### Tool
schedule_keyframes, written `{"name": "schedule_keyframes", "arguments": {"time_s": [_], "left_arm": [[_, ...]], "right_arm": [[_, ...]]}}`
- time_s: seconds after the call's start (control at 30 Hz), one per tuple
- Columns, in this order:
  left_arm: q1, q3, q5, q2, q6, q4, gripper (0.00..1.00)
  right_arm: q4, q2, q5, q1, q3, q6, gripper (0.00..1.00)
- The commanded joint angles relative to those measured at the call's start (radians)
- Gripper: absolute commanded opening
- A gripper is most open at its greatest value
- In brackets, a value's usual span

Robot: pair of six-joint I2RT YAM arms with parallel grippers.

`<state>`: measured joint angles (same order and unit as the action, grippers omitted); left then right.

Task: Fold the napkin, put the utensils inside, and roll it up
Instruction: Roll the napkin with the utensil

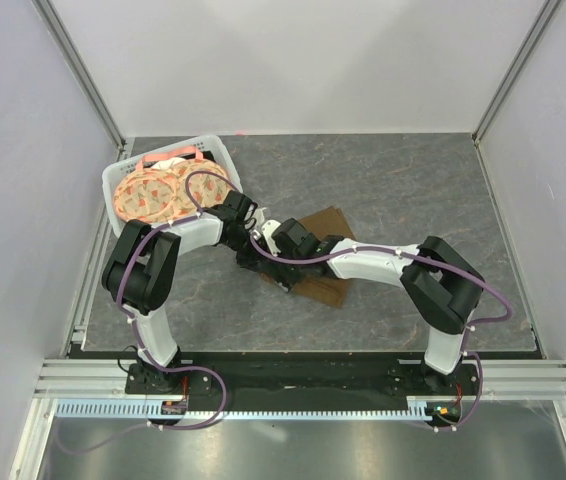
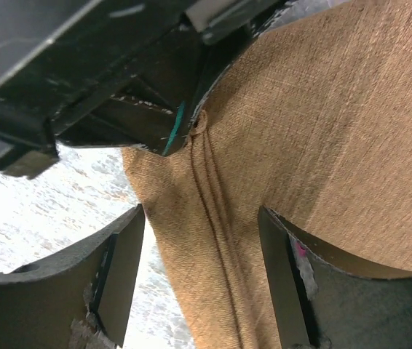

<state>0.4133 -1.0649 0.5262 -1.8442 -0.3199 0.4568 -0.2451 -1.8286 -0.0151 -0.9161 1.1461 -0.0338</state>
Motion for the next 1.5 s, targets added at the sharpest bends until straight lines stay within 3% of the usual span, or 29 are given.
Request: {"name": "schedule_keyframes", "arguments": {"time_s": [0.0, 0.53, 0.73, 0.93, 1.03, 1.33, 1.4, 1.47], "left_arm": [[-0.005, -0.020, -0.006, 0.031, 0.038, 0.020, 0.02], [-0.007, -0.020, -0.003, 0.036, 0.039, 0.023, 0.02], [-0.007, -0.023, -0.003, 0.039, 0.036, 0.025, 0.02], [-0.007, -0.023, -0.008, 0.056, 0.035, 0.025, 0.02], [-0.005, -0.021, -0.005, 0.063, 0.032, 0.026, 0.02], [-0.007, -0.013, -0.028, 0.077, 0.035, 0.034, 0.02], [-0.007, -0.015, -0.028, 0.060, 0.033, 0.033, 0.02], [-0.007, -0.015, -0.035, 0.054, 0.030, 0.033, 0.02]], "right_arm": [[0.035, 0.012, 0.043, 0.006, 0.030, 0.054, 0.73], [0.046, -0.043, 0.090, 0.034, 0.043, 0.092, 0.73], [0.026, -0.064, 0.181, 0.046, 0.049, 0.083, 0.73], [0.015, -0.072, 0.221, 0.046, 0.018, 0.078, 0.68], [0.009, -0.078, 0.219, 0.046, 0.012, 0.080, 0.58], [0.007, -0.089, 0.210, 0.045, 0.014, 0.081, 0.43], [0.007, -0.087, 0.210, 0.046, 0.012, 0.081, 0.43], [0.004, -0.078, 0.196, 0.046, 0.010, 0.078, 0.48]]}}
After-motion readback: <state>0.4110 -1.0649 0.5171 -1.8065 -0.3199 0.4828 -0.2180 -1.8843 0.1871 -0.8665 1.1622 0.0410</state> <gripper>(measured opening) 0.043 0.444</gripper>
